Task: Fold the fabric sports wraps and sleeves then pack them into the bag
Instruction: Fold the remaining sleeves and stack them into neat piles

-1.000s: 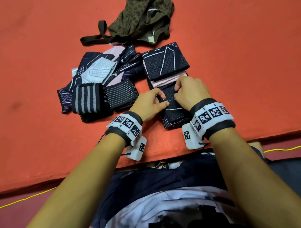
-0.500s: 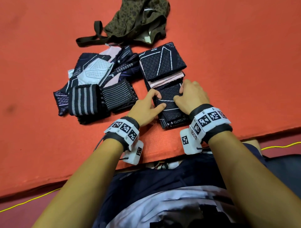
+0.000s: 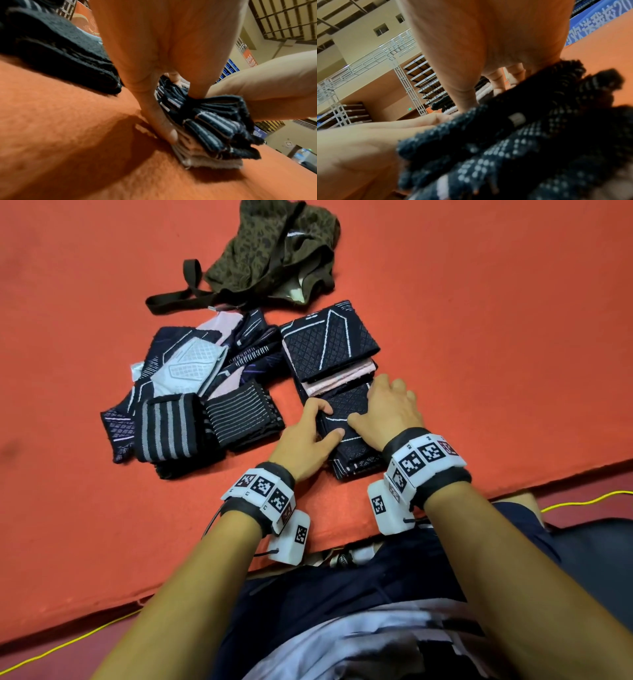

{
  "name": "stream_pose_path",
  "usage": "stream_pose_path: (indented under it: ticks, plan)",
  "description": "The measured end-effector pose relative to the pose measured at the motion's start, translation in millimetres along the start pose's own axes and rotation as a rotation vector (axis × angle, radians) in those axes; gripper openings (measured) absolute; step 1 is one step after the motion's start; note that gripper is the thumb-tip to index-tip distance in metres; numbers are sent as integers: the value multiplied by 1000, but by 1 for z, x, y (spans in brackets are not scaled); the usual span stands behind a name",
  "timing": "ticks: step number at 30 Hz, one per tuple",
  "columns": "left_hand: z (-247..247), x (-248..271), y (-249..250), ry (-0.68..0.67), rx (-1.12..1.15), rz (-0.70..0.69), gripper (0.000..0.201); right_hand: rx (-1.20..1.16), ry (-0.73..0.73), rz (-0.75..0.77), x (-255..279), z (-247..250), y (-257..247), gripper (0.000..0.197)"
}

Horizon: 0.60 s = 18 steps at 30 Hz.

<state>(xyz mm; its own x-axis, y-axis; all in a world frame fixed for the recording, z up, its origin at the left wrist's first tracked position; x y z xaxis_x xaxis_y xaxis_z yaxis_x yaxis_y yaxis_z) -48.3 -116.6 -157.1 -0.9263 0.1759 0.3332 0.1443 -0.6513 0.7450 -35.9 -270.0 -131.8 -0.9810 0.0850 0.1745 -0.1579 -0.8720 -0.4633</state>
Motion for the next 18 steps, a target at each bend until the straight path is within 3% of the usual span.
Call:
stream_pose_path:
  ticks: [5, 13, 18]
  plan:
    - [2, 5, -3, -34, 129, 35, 30, 20, 17, -7, 1, 0, 3, 52]
    - [6, -4, 0, -13, 29, -5, 31, 113, 5, 46, 1, -1, -8, 51]
    - [18, -4, -1, 0, -31, -14, 21, 92, -31, 91, -2, 9, -17, 45]
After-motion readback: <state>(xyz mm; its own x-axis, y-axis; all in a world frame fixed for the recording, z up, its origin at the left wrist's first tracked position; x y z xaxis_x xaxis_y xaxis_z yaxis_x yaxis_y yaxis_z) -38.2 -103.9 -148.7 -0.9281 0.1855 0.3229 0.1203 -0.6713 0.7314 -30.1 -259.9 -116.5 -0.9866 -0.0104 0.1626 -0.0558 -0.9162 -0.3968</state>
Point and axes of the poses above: each hand's wrist, its own x-axis away from the middle knuckle, its own z-axis out of the back of the hand, y = z × x, the point moved 8 cm from there along -x, towards the middle knuckle, and after that the axes turned 9 degrees about z, right-handed, at the moved point
